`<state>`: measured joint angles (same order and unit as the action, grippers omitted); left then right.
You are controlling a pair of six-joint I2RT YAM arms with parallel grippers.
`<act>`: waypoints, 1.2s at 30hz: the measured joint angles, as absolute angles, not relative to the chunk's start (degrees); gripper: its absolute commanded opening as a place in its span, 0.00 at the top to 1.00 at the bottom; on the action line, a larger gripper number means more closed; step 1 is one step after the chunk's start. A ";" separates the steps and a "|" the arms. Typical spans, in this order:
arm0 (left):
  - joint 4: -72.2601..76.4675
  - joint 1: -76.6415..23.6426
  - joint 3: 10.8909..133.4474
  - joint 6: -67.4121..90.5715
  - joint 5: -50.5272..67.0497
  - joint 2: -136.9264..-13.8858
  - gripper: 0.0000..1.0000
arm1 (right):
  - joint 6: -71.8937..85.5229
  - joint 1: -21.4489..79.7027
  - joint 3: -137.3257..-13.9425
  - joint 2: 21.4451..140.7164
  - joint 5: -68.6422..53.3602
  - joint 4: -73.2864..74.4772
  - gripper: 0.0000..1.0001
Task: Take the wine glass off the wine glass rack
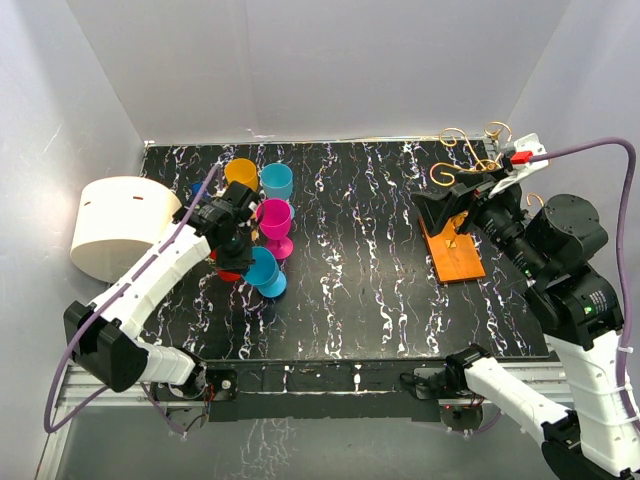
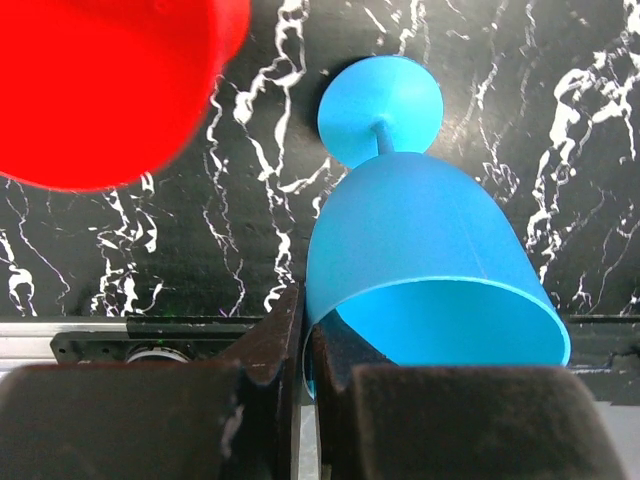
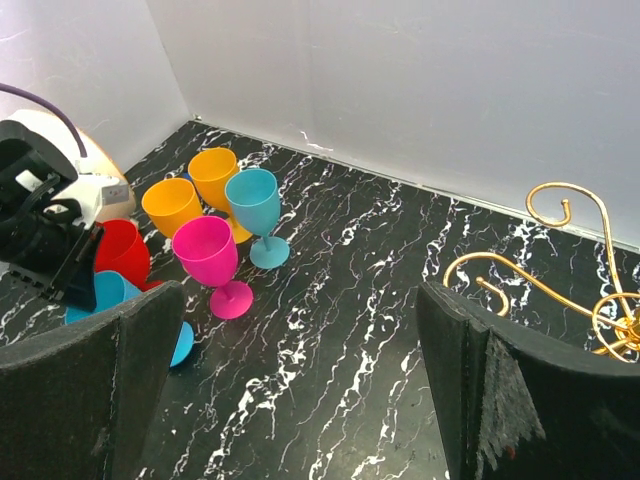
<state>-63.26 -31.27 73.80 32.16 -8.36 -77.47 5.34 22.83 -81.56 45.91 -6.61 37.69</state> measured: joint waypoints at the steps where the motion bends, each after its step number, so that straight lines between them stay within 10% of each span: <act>1: -62.89 -29.78 73.38 31.40 -8.10 -77.47 1.00 | 4.99 23.22 -81.67 45.91 -6.07 37.69 0.02; 19: -58.63 -26.41 70.26 28.05 -3.55 -78.67 0.81 | 4.36 25.12 -83.20 45.43 -3.79 37.65 0.02; 36: -62.13 -26.41 83.15 27.86 -1.76 -76.97 0.27 | 8.67 25.12 -84.77 45.47 -3.14 38.63 0.02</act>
